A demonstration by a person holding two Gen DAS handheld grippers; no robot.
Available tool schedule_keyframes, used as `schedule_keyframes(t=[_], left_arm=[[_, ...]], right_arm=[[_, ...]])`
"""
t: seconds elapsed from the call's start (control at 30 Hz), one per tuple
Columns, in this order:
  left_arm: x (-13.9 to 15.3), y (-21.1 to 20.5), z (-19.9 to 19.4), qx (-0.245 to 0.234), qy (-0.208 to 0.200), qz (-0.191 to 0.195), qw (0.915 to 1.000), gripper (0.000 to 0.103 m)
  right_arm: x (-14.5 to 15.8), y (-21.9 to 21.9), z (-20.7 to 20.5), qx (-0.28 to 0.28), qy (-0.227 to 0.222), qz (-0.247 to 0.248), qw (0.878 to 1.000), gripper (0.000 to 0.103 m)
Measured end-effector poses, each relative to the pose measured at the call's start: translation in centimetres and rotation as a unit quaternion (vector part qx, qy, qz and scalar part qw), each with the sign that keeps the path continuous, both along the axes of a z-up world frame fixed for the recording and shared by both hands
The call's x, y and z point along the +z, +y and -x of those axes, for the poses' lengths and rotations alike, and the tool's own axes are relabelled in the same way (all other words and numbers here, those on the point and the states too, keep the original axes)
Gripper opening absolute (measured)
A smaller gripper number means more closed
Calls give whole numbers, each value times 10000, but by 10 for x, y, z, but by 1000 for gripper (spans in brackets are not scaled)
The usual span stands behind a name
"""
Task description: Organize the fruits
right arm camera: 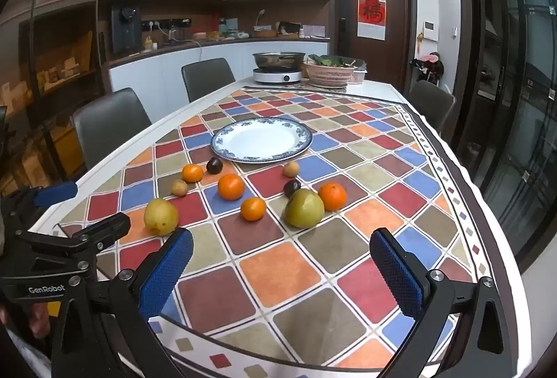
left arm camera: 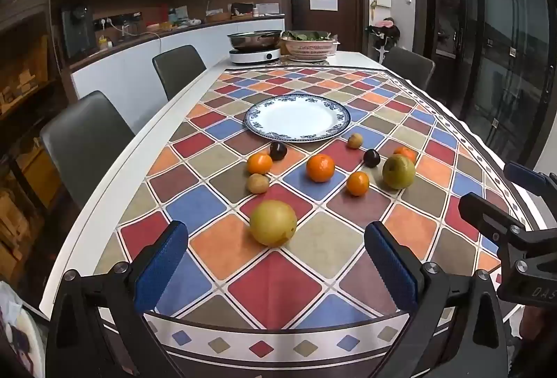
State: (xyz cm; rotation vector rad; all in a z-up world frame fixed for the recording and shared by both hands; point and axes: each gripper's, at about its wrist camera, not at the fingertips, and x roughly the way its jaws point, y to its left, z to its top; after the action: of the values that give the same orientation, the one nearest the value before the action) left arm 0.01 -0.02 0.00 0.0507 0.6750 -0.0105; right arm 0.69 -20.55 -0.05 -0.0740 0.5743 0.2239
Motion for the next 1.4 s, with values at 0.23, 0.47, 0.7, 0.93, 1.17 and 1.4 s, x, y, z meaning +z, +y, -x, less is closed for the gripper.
schedule_keyframes(t=[0.23,0.47,0.7,0.93,1.17,1.4], left_arm=[[5,2,6,50,-86,-5,10000,103],[6,2,9,45,-132,26,9999,103],[6,2,9,41,-132,31,9999,103],[6,3,9,46,-132,39,9999,103],[4,2,8,46,-132,42,9999,103],[5,2,9,44,-133,48,9999,103]], right_arm=[[0,0,1,-4,-7,-2,10000,102],[1,1,-1,10,-3,7,10000,102],[0,0,1,6,-29,-5,10000,102],[1,1,2,6,-41,1,10000,102],[1,1,2,7,-49,4,10000,102],[1,2,2,4,-59,12,10000,102]])
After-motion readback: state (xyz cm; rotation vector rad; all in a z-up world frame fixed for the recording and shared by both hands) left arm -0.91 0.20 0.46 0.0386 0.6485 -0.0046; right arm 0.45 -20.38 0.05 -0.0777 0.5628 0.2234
